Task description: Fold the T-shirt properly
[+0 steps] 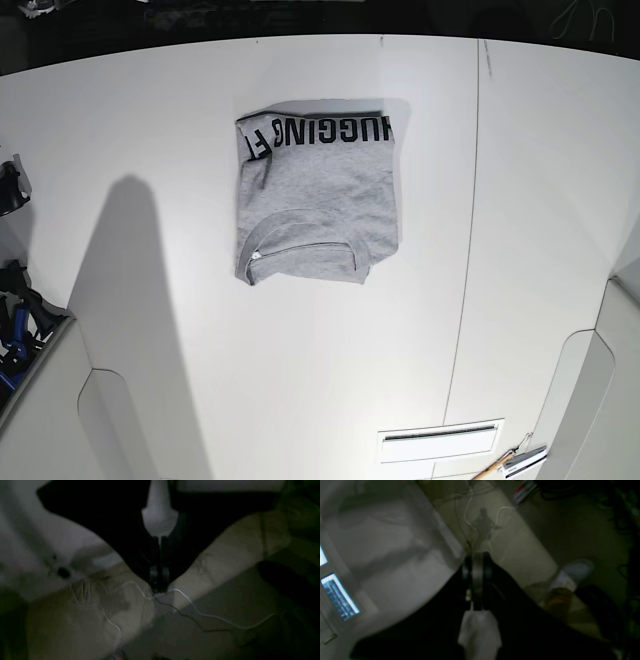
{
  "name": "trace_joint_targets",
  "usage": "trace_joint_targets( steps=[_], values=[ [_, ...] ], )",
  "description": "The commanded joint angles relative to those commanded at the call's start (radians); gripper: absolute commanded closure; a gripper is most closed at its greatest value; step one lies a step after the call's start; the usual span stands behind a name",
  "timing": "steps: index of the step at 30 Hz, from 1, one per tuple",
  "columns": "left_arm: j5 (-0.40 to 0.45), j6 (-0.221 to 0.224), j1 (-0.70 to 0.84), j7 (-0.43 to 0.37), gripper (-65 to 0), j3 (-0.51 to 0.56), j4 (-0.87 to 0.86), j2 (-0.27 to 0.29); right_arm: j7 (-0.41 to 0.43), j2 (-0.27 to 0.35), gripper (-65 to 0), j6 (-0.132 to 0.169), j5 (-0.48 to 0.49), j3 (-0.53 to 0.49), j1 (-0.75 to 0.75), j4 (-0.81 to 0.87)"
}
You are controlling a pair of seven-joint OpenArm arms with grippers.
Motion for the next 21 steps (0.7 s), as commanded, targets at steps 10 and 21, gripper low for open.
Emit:
trace_joint_targets(
  steps=[10, 21],
  values=[
    [-0.053, 0.050, -0.274, -0.269, 0.0, 0.150, -0.445, -0.002, 0.196, -0.120, 0.0, -0.004, -0.290, -0.251, 0.242, -0.367],
    [-0.188, 0.051, -0.638, -0.286, 0.0, 0.383, -0.917, -0.005, 0.200, -0.320, 0.0, -0.004, -0.371, -0.473, 0.517, -0.801]
  ],
)
